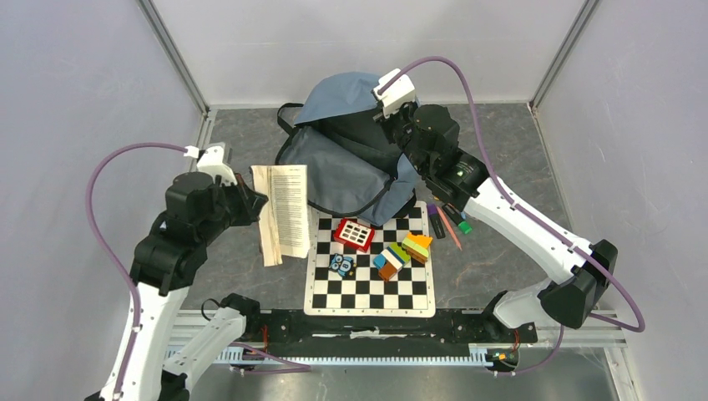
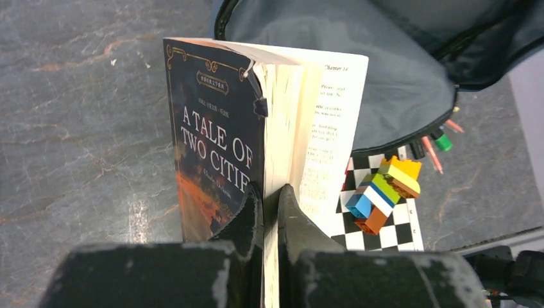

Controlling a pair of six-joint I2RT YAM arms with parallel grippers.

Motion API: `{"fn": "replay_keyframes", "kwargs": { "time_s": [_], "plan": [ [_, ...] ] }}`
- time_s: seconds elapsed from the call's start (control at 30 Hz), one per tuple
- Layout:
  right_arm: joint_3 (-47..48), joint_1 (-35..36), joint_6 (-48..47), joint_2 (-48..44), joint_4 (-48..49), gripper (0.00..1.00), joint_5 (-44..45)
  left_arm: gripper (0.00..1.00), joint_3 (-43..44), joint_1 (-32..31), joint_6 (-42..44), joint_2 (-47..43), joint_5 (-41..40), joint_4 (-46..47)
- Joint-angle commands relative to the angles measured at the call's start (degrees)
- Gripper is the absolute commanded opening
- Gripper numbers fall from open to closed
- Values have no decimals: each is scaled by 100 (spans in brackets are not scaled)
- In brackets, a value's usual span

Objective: Pack the student bag
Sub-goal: Pick up the book from the center of the board, then place the book at the center of the board.

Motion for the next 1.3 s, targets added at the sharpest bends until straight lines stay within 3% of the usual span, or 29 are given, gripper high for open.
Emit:
{"fn": "replay_keyframes", "kwargs": {
  "time_s": [0.0, 0.33, 0.63, 0.9, 1.27],
  "plan": [
    [284, -13, 75, -6, -31, 0, 17, 2, 838, -6, 320, -98, 357, 277],
    [335, -15, 76, 28, -74, 0, 2, 2, 860, -9, 207, 19, 1430, 364],
    [298, -6, 99, 53, -107, 0, -51, 2, -631, -10, -759, -108, 2169, 1261],
    [324, 16, 100, 63, -189, 0, -60, 2, -1401, -10, -750, 3, 1161, 1460],
    [302, 55, 101, 134, -233, 0, -66, 2, -2506, -6, -658, 422, 730, 1758]
  ]
}}
